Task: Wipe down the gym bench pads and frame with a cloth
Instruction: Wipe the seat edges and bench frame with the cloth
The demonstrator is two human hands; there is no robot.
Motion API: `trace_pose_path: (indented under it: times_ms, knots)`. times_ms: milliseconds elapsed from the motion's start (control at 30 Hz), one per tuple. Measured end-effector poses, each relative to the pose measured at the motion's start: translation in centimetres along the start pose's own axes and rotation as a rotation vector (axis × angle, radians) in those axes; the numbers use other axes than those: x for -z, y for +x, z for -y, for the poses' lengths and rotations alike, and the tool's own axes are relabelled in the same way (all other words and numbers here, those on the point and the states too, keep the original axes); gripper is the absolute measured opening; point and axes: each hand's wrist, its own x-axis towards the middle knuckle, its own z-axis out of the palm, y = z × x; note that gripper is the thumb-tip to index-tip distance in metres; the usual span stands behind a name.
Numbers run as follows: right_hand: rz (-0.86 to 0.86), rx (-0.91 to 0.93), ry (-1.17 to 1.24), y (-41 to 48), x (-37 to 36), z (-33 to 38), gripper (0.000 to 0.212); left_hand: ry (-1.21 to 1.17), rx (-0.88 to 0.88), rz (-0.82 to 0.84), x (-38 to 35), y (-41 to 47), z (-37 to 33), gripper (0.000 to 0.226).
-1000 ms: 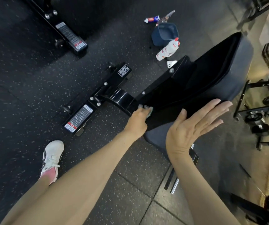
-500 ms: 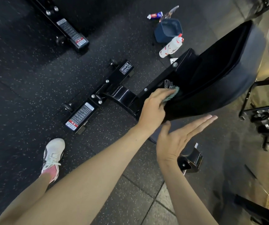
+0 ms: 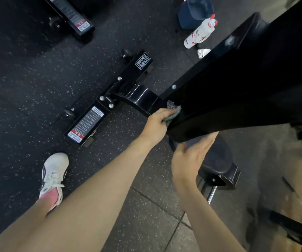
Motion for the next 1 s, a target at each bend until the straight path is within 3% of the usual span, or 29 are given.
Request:
trace_pose_path:
  times_ms: [133, 233, 367, 533, 700, 833, 933, 1000]
  knots:
    - [-0.048, -0.032, 0.011, -0.1, -1.3, -0.3, 0.095, 0.214, 0.122, 0.163, 1.1, 1.9, 2.4, 0.051]
    - [-0.039, -0.04, -0.01, -0.5, -1.8, -0.4, 0.099, 0.356, 0.339, 0.137, 1.0, 2.0, 3.7, 0.04]
    - [-0.012, -0.026, -0.028, -0.5, -1.6, -0.7, 0.096, 0.086, 0.474, -0.022, 1.5, 1.8, 4.1, 0.047]
    - [0.024, 0.07, -0.202, -0.5, -0.8, -2.5, 0.089, -0.107, 0.566, -0.052, 0.5, 3.8, 2.4, 0.048]
    - [-0.04, 0.043, -0.154, -0.6, -2.1, -1.7, 0.089, -0.09, 0.565, -0.136, -0.4, 4.4, 0.6, 0.045]
    - [-0.069, 0.005, -0.115, -0.6, -2.9, -1.4, 0.088, -0.063, 0.462, -0.126, 0.0, 3.4, -1.4, 0.037]
    - [-0.067, 0.017, -0.132, -0.5, -2.7, -1.8, 0.087, -0.429, 0.413, -0.037, 0.9, 2.0, -1.7, 0.036]
    - [-0.044, 0.044, -0.158, -0.5, -2.3, -2.1, 0.088, -0.637, 0.414, -0.066, 1.9, 1.4, -1.1, 0.033]
